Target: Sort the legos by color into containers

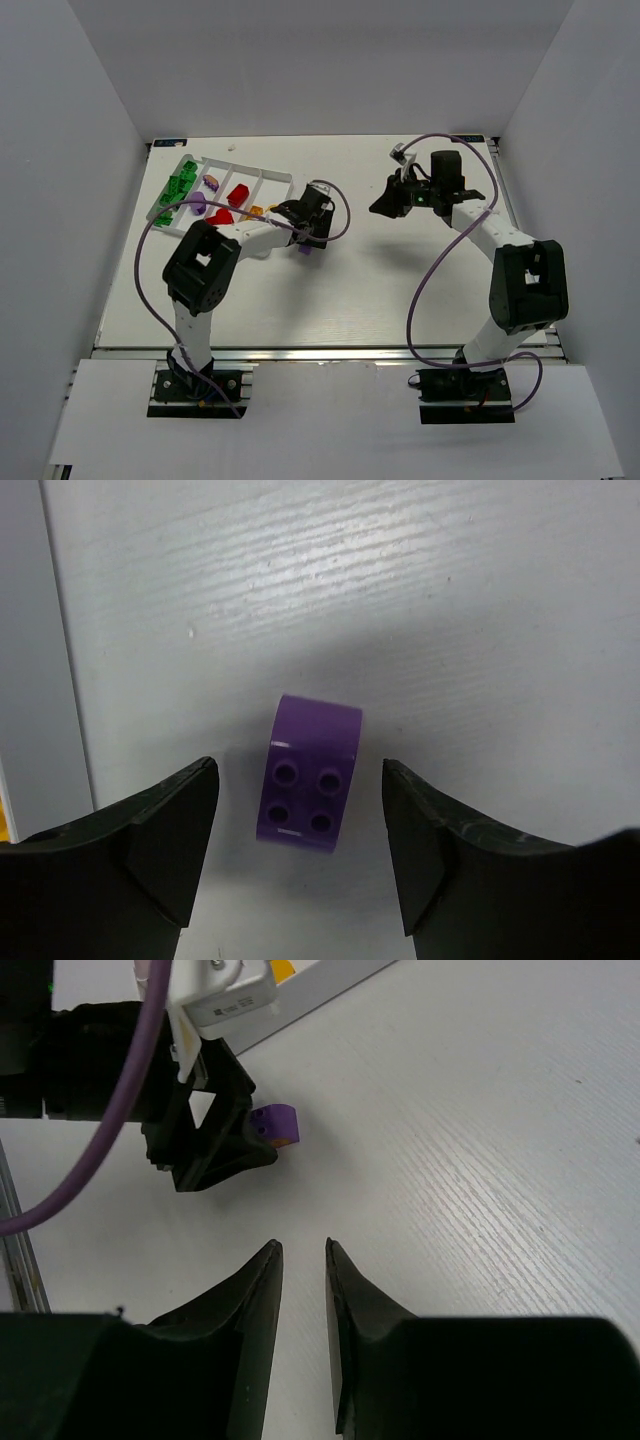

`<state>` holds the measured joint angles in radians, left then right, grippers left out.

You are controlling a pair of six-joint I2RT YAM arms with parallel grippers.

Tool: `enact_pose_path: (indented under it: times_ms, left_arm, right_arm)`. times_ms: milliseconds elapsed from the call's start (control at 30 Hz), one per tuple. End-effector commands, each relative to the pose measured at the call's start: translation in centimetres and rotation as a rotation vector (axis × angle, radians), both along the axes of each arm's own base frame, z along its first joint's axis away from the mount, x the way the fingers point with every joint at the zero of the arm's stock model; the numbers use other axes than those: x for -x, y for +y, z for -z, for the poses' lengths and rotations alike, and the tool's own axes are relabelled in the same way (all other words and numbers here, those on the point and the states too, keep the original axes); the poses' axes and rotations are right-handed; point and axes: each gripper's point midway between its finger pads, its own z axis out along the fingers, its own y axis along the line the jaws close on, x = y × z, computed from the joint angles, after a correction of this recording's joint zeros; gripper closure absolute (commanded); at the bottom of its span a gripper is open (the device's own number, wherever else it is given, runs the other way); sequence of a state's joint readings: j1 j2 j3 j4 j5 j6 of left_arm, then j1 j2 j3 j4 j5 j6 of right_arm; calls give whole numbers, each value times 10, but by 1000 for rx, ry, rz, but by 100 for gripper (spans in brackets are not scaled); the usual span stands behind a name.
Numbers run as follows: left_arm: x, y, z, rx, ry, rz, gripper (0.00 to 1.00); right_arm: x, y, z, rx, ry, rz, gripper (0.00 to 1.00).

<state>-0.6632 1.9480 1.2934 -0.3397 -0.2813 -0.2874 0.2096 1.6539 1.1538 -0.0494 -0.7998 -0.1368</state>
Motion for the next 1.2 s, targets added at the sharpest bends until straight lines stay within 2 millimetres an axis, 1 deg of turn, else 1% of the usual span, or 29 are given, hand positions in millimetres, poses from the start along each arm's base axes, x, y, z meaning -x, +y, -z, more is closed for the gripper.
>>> enact_pose_path:
  times_ms: [0,100,133,233,300,367,433,467,500,567,600,633,700,733,767,833,867,933,967,1000,1033,1067,1133,1167]
  left_arm:
    - [-17,-6,-17,-34,-43,18,25]
    - [-14,-11,-8,-23,-15,34,30]
    - [-12,-12,-6,-17,-7,40,34]
    - [-8,-11,-2,-9,4,41,41]
    - [-6,-10,-3,-5,5,41,44]
    - [-3,-8,-2,-7,10,41,50]
    - [-4,-9,-8,1,1,40,55]
    - [-5,-10,-12,10,-7,39,62]
    - [-6,-11,-18,21,-14,33,66]
    - [-12,-12,-41,47,-53,16,75]
    - [-14,-11,-51,62,-70,4,76]
    - [-17,-9,-71,91,-108,-10,76]
    - [-24,3,-91,130,-139,-53,76]
    - [-26,10,-111,162,-174,-68,76]
    - [-33,27,-120,172,-191,-106,77]
    - [-35,47,-128,189,-199,-139,77]
    - [-42,72,-139,200,-222,-186,77]
    - [-41,98,-132,192,-201,-218,77]
    - [-46,125,-132,188,-201,-269,78]
    - [-45,138,-131,177,-196,-284,78]
    - [-44,151,-125,168,-184,-305,78]
    - [-48,174,-124,161,-188,-349,78]
    - [-51,196,-120,138,-179,-377,78]
    - [-54,215,-119,126,-181,-411,78]
  right_arm:
    - [-1,-1,-16,-34,-32,-7,70]
    - [-1,-3,-16,-36,-31,-1,70]
    - [-2,-4,-17,-37,-33,3,70]
    - [-2,-5,-16,-41,-23,9,70]
    - [-3,-6,-17,-42,-24,13,70]
    - [-4,-6,-17,-42,-23,15,70]
    - [-3,-6,-19,-45,-27,13,70]
    - [-3,-6,-19,-44,-30,12,70]
    - [-3,-6,-20,-45,-32,8,70]
    - [-1,-7,-23,-39,-52,2,72]
    - [0,-7,-25,-36,-67,-2,73]
    - [2,-7,-25,-33,-72,-6,74]
    - [5,-8,-28,-26,-101,-23,80]
    - [6,-8,-28,-24,-106,-25,84]
    - [8,-9,-27,-22,-107,-30,93]
    - [11,-8,-27,-23,-110,-40,98]
    - [13,-8,-24,-24,-103,-43,99]
    - [16,-6,-23,-27,-101,-55,100]
    - [17,-5,-23,-29,-98,-57,100]
    - [18,-5,-22,-30,-97,-63,100]
    - [20,-3,-21,-27,-97,-72,100]
    - [21,-3,-20,-24,-101,-76,100]
    - [24,-1,-18,-13,-108,-92,100]
    - [26,-1,-16,-10,-103,-96,99]
